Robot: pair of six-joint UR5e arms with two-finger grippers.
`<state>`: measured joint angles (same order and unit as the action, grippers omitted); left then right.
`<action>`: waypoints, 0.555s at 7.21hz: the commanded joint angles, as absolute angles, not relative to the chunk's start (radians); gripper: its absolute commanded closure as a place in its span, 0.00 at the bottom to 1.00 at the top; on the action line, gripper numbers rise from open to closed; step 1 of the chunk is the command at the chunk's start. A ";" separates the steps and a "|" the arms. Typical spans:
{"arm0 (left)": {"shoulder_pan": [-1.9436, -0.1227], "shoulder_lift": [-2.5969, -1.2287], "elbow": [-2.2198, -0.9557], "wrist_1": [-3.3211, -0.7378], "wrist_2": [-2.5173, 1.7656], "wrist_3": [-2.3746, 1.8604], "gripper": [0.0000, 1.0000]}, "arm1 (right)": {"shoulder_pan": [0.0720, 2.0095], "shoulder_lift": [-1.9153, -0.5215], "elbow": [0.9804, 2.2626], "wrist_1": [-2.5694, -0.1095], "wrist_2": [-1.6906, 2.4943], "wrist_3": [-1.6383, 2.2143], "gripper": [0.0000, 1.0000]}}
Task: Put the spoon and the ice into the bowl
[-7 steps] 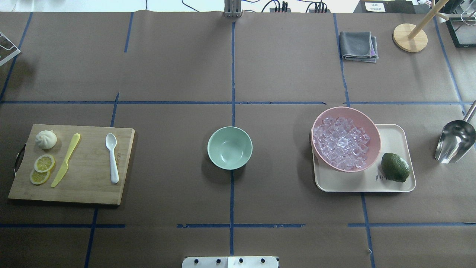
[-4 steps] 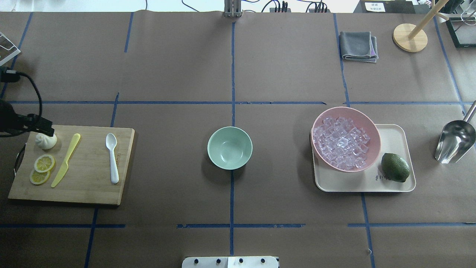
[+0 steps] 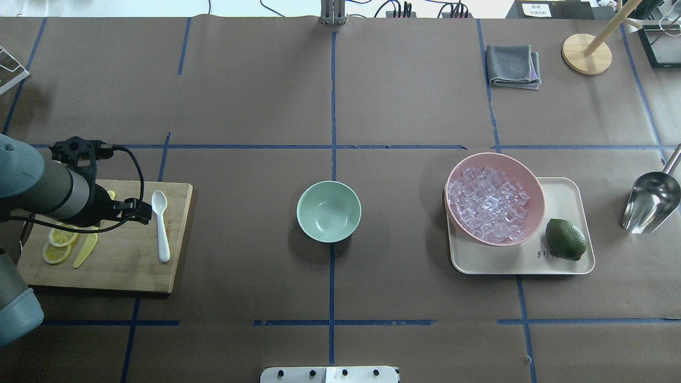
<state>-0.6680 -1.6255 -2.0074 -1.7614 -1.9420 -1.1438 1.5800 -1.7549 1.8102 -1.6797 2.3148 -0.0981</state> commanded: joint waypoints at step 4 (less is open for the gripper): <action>-0.624 -1.715 -1.862 -1.813 -1.936 -1.170 0.03 | 1.580 -1.755 1.810 -1.680 2.315 -0.097 0.00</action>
<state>-0.6324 -1.7103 -1.8838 -1.7999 -1.9354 -1.1705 1.5800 -1.7549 1.8101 -1.6797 2.3148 -0.0967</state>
